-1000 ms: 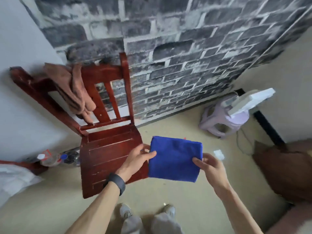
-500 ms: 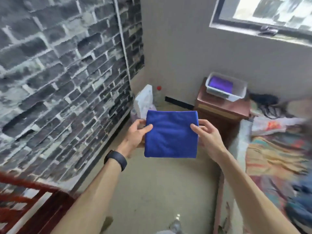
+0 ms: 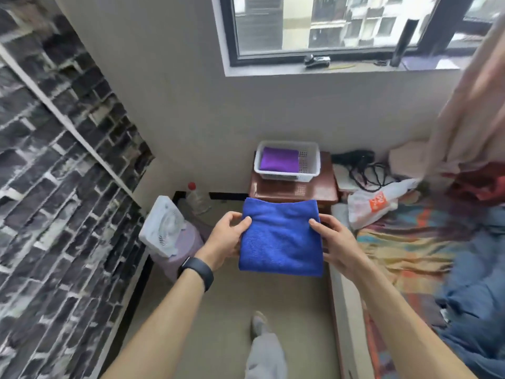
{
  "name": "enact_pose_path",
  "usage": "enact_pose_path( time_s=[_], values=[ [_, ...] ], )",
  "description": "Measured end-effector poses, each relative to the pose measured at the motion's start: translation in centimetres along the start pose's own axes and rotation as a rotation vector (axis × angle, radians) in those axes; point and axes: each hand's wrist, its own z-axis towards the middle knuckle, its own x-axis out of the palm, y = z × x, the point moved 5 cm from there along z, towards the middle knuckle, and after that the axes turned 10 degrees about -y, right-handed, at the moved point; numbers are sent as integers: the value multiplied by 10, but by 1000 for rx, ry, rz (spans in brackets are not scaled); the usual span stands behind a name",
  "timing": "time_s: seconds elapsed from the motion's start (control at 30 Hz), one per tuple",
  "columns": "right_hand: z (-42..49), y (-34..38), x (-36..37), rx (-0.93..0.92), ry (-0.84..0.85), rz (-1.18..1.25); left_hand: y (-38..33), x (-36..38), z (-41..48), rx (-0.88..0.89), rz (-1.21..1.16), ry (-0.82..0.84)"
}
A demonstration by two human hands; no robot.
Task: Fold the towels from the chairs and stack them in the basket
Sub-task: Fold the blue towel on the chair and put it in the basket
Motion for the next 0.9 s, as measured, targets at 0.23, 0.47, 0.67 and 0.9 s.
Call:
enact_pose_path(
  time_s=[0.23,0.47,0.67,0.9],
  values=[
    [136,42,-7,60,-41,28,-47,60,145,-25,43,83],
    [252,77,0,137,-90,19,-83,100,261,-77,81,91],
    [359,78,8,251,-137,-14,-87,129,364,-169,152,48],
    [485,78,31,379,-175,-19,-102,154,488,-69,418,-102]
  ],
)
